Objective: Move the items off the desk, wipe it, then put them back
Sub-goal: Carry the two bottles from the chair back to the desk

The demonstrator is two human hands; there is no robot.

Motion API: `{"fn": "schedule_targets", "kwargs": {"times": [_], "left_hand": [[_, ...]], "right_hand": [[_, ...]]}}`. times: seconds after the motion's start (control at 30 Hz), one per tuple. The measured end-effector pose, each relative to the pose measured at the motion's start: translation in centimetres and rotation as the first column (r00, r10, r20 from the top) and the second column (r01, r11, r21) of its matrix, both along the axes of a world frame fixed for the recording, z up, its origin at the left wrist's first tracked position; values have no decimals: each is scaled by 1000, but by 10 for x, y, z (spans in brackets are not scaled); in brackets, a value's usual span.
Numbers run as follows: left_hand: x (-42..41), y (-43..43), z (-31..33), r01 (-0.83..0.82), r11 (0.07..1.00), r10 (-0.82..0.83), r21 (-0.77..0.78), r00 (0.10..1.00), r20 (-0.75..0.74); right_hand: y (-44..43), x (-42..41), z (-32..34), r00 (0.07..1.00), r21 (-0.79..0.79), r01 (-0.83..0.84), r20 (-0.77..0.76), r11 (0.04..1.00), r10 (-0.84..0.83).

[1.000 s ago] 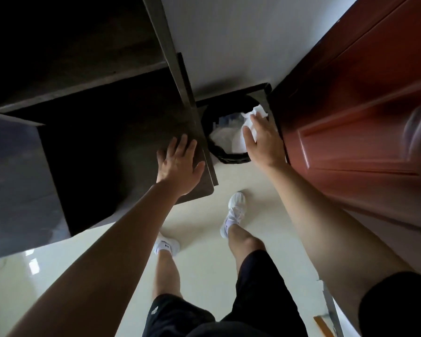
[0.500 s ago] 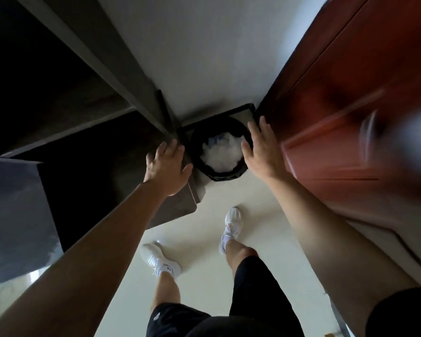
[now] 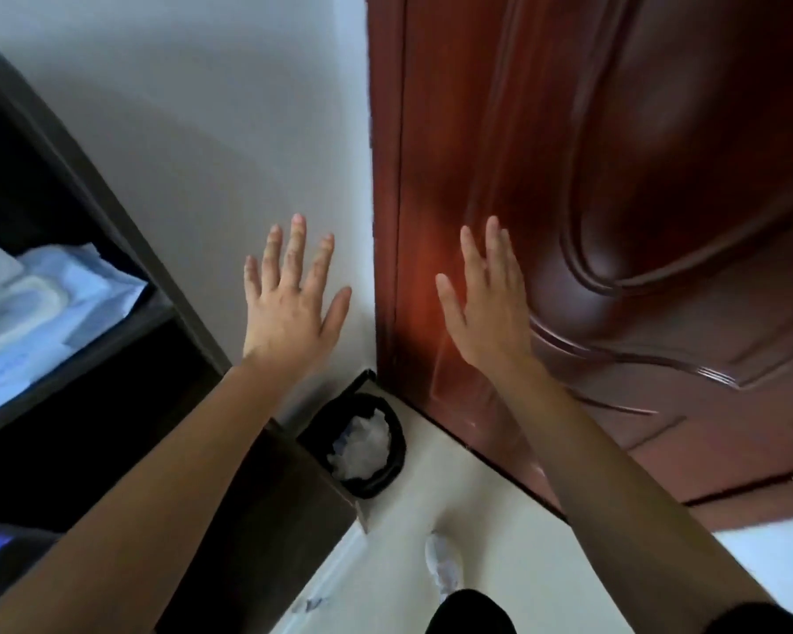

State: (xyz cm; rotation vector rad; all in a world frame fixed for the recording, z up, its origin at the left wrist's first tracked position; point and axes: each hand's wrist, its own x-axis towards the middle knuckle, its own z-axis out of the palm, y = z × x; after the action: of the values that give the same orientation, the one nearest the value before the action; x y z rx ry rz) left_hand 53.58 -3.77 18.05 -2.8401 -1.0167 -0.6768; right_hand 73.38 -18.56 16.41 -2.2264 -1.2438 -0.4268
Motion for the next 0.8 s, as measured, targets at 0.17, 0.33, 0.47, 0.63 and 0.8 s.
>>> {"fn": "schedule_targets", "kwargs": {"times": [0.17, 0.33, 0.47, 0.63, 0.8], "left_hand": [[25, -90, 21, 295, 955, -294, 12, 945, 147], [63, -227, 32, 579, 815, -575, 34, 798, 181], [82, -349, 40, 726, 687, -722, 34, 676, 149], [104, -511, 39, 831, 556, -827, 32, 548, 122], [126, -685, 16, 909, 409, -904, -88, 416, 98]], "right_hand": [[-139, -37, 28, 976, 44, 212, 48, 976, -214], [-311, -64, 38, 881, 1, 468, 70, 884, -467], [-452, -82, 49, 760, 28, 647, 53, 762, -648], [-612, -104, 42, 602, 10, 798, -18, 602, -798], [-789, -126, 14, 468, -39, 881, -72, 471, -881]]}}
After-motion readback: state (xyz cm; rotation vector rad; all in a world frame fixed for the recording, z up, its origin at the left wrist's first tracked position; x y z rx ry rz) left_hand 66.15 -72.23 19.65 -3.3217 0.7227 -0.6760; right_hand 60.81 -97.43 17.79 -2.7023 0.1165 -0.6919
